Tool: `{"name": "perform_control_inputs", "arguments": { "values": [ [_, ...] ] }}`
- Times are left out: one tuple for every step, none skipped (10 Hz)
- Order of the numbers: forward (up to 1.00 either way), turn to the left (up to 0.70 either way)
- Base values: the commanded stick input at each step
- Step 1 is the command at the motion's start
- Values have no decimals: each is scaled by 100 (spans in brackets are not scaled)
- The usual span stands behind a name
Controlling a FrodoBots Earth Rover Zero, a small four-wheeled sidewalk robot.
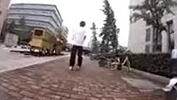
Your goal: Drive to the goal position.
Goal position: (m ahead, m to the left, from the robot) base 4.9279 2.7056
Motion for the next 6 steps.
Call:
{"name": "perform_control_inputs", "arguments": {
  "values": [
    [45, 0],
    [45, 0],
    [45, 0],
    [45, 0],
    [45, 0],
    [45, 0]
  ]
}}
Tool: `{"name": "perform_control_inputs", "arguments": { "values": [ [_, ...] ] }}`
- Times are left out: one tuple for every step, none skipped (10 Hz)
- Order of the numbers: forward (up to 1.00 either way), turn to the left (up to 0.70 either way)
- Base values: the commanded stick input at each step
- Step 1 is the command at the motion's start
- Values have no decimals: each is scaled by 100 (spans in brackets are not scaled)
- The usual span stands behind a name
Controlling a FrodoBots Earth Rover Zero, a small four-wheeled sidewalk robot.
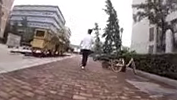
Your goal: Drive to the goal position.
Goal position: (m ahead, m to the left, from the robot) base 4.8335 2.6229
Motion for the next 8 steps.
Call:
{"name": "perform_control_inputs", "arguments": {
  "values": [
    [45, 0],
    [45, 0],
    [45, 0],
    [45, 0],
    [45, 0],
    [45, 0],
    [45, 0],
    [45, 0]
  ]
}}
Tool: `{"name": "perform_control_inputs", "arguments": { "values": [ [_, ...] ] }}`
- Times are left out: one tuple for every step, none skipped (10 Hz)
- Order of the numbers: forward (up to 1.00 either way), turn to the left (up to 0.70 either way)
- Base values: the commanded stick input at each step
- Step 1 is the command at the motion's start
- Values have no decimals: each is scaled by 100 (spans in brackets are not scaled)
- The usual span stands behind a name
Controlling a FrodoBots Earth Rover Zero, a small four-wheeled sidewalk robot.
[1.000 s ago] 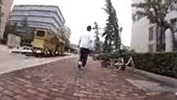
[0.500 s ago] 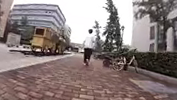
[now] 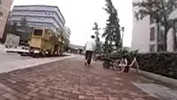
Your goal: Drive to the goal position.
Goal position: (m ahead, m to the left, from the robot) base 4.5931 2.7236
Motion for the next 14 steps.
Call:
{"name": "perform_control_inputs", "arguments": {
  "values": [
    [45, 0],
    [45, 0],
    [45, 27],
    [45, 27],
    [45, 27],
    [45, 27],
    [45, 27],
    [45, 27],
    [45, 27],
    [45, 20],
    [45, 0],
    [45, 0],
    [45, 0],
    [45, 0]
  ]
}}
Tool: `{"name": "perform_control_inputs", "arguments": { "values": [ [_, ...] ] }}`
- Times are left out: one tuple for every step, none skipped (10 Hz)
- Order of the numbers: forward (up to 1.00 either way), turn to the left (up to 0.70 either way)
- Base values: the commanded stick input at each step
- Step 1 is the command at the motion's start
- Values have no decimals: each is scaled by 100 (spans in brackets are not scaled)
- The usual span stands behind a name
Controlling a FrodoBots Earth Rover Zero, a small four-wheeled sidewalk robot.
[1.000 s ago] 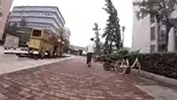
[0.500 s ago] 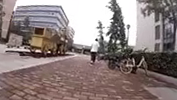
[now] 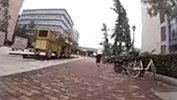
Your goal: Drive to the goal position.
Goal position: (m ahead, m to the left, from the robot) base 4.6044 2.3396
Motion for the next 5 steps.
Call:
{"name": "perform_control_inputs", "arguments": {
  "values": [
    [45, 0],
    [45, 0],
    [45, 0],
    [45, 0],
    [45, 0]
  ]
}}
